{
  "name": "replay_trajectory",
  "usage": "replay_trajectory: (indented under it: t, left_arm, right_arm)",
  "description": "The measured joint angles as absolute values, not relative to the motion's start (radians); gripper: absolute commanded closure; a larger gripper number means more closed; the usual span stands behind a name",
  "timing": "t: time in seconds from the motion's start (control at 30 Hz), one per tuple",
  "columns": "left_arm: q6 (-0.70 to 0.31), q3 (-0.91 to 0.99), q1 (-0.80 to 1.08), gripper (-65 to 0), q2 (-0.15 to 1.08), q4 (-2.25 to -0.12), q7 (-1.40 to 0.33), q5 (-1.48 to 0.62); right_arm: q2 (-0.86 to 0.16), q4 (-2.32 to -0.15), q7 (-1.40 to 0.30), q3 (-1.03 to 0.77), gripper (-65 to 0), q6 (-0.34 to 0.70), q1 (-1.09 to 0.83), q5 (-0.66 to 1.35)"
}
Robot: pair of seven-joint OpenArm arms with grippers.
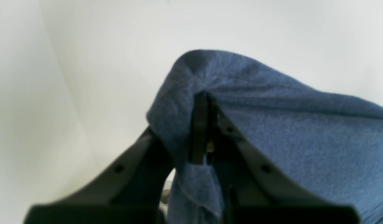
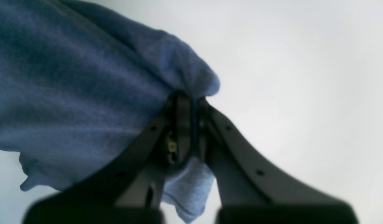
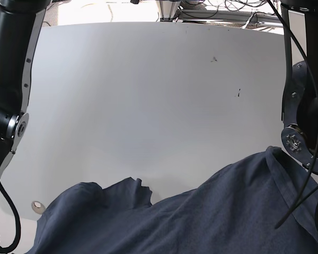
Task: Fold the T-shirt properly
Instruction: 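Lift the shirt high with both grippers, stretching it between them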
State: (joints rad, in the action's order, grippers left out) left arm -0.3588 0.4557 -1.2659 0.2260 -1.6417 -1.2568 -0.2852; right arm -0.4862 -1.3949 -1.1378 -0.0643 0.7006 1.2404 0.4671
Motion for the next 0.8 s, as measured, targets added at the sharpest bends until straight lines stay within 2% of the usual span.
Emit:
replay_trajectory:
  t: [0.37,0.8]
  left_arm:
    - [-0.359,0.454,-1.228,0.0,0.218,-1.637,-1.270,-0.327]
    - [-0.358,0.453,-1.234,0.0,0.220,-1.634,-1.260,-0.326]
  right_arm:
    - [-0.504,-1.392,-1.151,-0.067,0.0,0.703,1.157,0.468]
    - [-0.500,-1.390,-1.147,-0.063,0.0,0.703,1.164,0.466]
